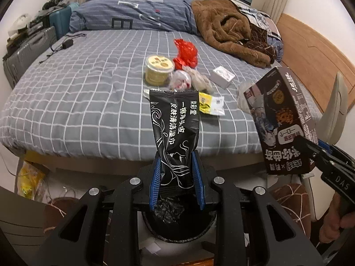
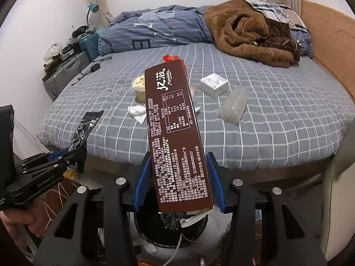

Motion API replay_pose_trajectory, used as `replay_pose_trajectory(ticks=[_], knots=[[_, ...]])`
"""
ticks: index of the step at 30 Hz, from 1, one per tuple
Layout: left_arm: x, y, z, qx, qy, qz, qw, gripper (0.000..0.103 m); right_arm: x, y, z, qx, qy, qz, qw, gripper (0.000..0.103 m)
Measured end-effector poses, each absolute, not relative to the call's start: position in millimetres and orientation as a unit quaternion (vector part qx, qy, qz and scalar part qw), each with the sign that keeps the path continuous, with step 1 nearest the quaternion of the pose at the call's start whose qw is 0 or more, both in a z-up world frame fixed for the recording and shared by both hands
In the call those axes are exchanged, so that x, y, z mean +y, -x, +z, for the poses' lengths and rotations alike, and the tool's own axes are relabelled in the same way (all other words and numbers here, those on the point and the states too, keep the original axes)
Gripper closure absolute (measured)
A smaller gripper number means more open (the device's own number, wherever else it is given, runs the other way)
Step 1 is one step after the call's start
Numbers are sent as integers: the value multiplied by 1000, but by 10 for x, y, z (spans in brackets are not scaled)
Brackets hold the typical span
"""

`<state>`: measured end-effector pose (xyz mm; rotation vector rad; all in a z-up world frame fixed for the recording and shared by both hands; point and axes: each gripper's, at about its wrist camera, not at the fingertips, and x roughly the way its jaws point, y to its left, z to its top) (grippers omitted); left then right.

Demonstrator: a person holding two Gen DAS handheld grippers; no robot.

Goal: Collect trash
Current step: 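Lift both held items and carry them down toward the black trash bin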

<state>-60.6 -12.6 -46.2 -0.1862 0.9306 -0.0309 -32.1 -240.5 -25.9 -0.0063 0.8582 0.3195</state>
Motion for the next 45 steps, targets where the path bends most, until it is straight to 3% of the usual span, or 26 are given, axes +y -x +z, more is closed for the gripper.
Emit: replay_pose_trajectory(ticks=[45], knots=[[-325,865,-1625,529,88,-21,844,77,-2130,683,-1483,518,22,156,841,56]])
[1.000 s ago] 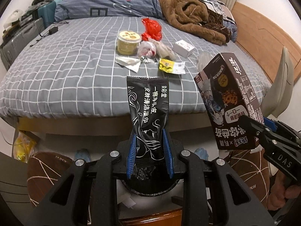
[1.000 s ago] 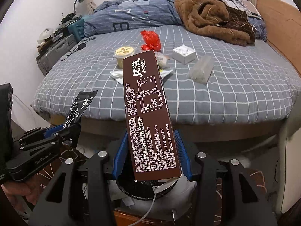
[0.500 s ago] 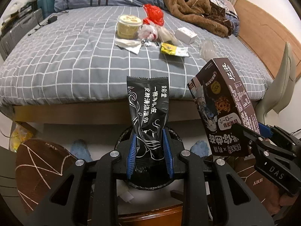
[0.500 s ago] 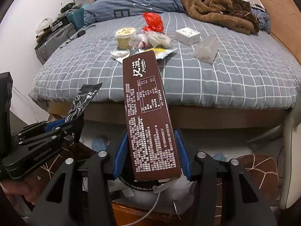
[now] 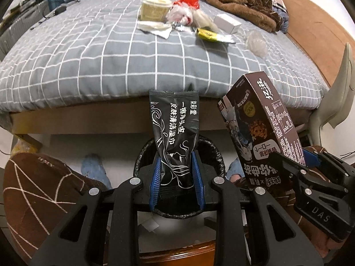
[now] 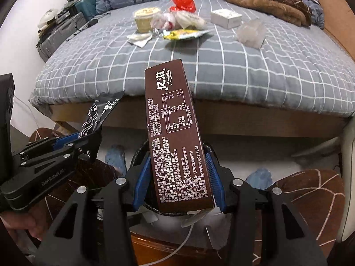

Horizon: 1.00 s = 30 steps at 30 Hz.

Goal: Collect trash
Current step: 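Lift both held items and carry them down toward the black trash bin, then open the right tool over the bin while the left tool releases the wipe packet into it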

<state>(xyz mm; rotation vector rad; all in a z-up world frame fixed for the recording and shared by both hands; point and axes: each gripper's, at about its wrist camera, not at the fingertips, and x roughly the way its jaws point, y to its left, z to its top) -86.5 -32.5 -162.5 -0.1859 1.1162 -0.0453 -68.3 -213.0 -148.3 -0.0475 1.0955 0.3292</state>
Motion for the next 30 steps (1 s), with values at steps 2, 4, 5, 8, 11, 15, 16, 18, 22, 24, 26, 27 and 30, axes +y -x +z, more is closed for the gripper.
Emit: replay_pose_trajectory(ticks=[2,4,5,8,11,15,16,18,22,24,26,27,30], knots=[[-314,848,-1709,536,87,-20,839,77,-2119,658,-1580,528,21,157,835,56],[-305,829,-1781,542,89,-20,835,77,-2106,635,-1644,535,23,155,830,56],[-299,816,-1821,545,89,-20,833,77,-2097,623,-1687,539,24,155,828,56],[-285,784,-1922,554,89,-19,827,77,-2088,583,-1804,551,26,152,820,56],[-268,753,-2032,563,90,-16,822,77,-2073,556,-1917,563,27,152,812,56],[-239,713,-2157,574,92,-14,814,77,-2025,529,-2064,578,30,155,800,56],[-232,706,-2192,576,92,-13,812,77,-2010,521,-2099,581,32,156,798,56],[-225,689,-2250,581,92,-12,809,77,-1979,508,-2153,588,33,157,793,56],[-214,646,-2355,589,91,-10,803,77,-1932,477,-2257,598,35,160,785,56],[-199,632,-2397,591,90,-8,801,77,-1927,448,-2299,602,36,160,782,56],[-190,618,-2430,594,92,-7,799,77,-1913,418,-2353,607,37,160,778,55],[-186,613,-2441,595,92,-6,799,77,-1890,411,-2370,608,37,161,776,55],[-181,602,-2471,596,91,-4,798,77,-1847,392,-2422,613,39,163,772,55]])
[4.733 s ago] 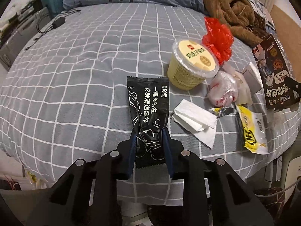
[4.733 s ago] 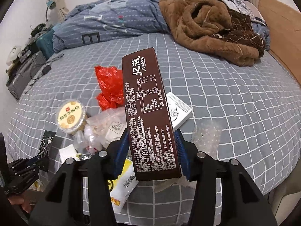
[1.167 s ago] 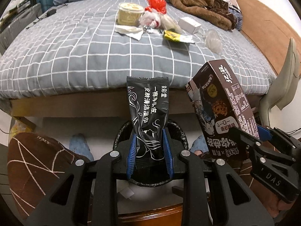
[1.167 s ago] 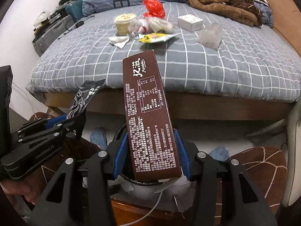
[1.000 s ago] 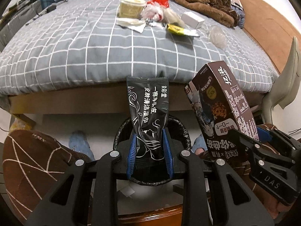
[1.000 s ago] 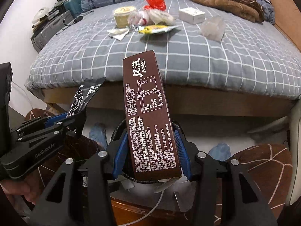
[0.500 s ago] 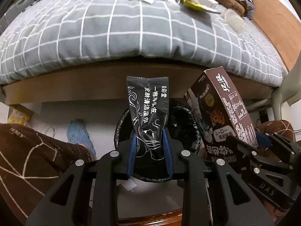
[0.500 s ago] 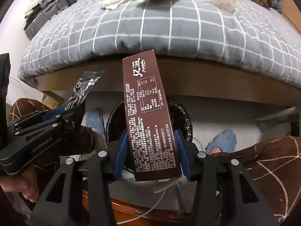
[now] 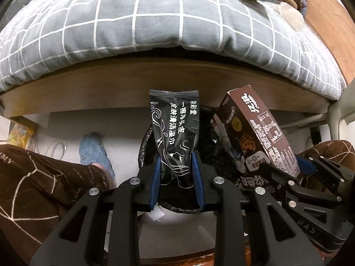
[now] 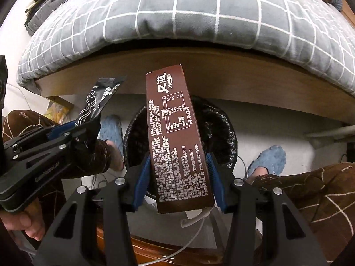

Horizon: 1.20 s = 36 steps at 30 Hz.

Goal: Collect trash
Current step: 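Open the right tool over the bin while the left tool releases the wipe packet into it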

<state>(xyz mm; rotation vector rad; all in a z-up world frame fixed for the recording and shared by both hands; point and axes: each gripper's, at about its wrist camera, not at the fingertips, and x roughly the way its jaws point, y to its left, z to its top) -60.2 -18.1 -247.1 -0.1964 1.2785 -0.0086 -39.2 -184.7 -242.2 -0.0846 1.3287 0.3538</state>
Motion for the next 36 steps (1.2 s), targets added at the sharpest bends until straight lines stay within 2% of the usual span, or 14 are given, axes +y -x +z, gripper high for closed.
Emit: replay_pose_trajectory(ticks=[6,8,11,20,23,36], knots=[[-224,580,-2496,598,90,-1,797,77,-1762,389,-2435,611,46,168,772,50],[-232,578,-2507,598,90,-2,797,77,-1790,402,-2410,605,49,167,777,38],[-267,572,-2511,598,87,-6,797,77,-1898,407,-2364,598,49,156,785,29],[-571,540,-2573,602,71,-34,795,77,-2279,446,-2278,582,43,114,804,13],[-683,520,-2603,605,68,-41,792,77,-2414,456,-2256,579,35,103,808,10],[-1021,458,-2728,618,53,-68,781,77,-2780,470,-2223,578,5,68,813,10]])
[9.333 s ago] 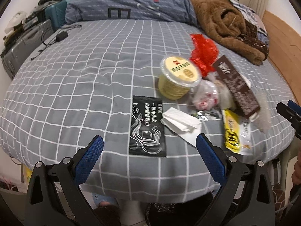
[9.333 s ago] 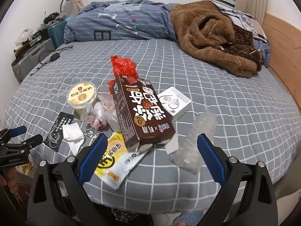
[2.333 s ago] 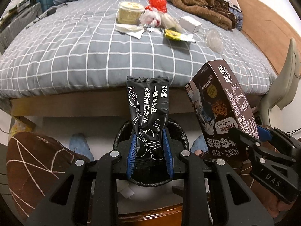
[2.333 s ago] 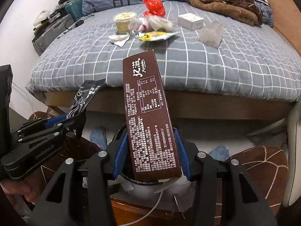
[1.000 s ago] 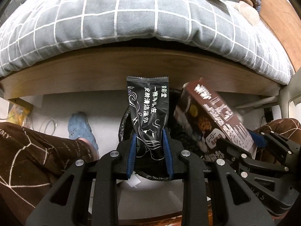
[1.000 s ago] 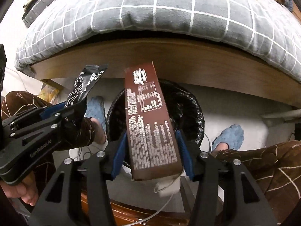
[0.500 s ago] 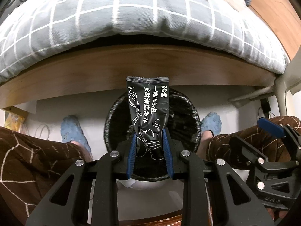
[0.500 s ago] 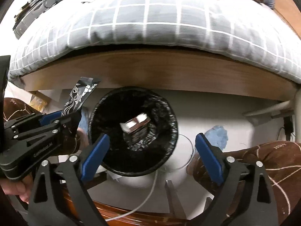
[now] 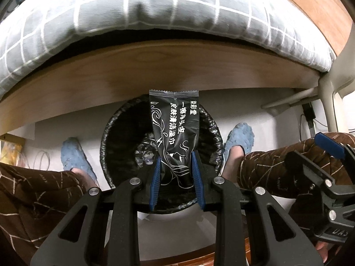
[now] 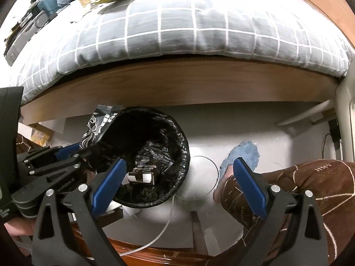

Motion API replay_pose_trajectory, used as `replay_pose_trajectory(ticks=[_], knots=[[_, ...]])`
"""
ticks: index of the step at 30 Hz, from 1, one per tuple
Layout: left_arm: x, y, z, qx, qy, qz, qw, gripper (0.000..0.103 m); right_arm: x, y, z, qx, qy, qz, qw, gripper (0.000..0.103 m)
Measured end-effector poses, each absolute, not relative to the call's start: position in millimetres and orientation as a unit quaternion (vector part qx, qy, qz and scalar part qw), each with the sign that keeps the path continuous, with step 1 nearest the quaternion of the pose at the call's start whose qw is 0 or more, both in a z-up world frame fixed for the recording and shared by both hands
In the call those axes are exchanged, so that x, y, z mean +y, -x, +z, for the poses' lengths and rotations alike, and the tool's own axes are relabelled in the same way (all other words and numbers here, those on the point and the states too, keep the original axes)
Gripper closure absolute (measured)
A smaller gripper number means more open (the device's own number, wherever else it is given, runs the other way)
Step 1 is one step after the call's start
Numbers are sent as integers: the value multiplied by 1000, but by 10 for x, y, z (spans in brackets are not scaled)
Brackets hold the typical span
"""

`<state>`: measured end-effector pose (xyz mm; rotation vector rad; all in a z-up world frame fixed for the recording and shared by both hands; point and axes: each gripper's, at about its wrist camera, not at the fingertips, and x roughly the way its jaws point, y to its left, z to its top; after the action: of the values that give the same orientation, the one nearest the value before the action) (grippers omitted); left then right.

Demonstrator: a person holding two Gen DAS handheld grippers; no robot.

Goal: Collect trash
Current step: 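Open the right tool over the bin while the left tool releases the wipe packet into it, then raise both open tools back up toward the remaining trash on the bed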

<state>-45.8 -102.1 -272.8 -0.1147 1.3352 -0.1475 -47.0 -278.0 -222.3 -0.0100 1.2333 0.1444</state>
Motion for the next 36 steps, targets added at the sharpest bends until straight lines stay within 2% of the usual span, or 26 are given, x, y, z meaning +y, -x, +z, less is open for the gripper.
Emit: replay_pose_trajectory(ticks=[3,5,9,12,14,17,29,36], knots=[[-1082,448,-2748,619,52,-72,780,75,-2811,464,-2241,578,3,63,814,10],[-1087,445,-2756,617,52,-70,782,69,-2824,460,-2246,578,3,62,814,10],[-1062,447,-2772,615,53,-62,784,63,-2813,447,-2256,577,5,62,814,10],[-1031,447,-2779,614,54,-57,786,57,-2786,441,-2255,576,7,62,815,10],[-1011,443,-2766,610,52,-53,789,48,-2782,429,-2256,575,8,60,816,10],[-961,443,-2726,603,54,-48,794,40,-2768,414,-2240,575,10,62,816,10],[-817,486,-2464,573,48,-27,818,13,-2743,389,-2082,557,13,66,828,10],[-711,496,-2180,548,43,-14,835,6,-2709,379,-1841,532,14,71,844,10]])
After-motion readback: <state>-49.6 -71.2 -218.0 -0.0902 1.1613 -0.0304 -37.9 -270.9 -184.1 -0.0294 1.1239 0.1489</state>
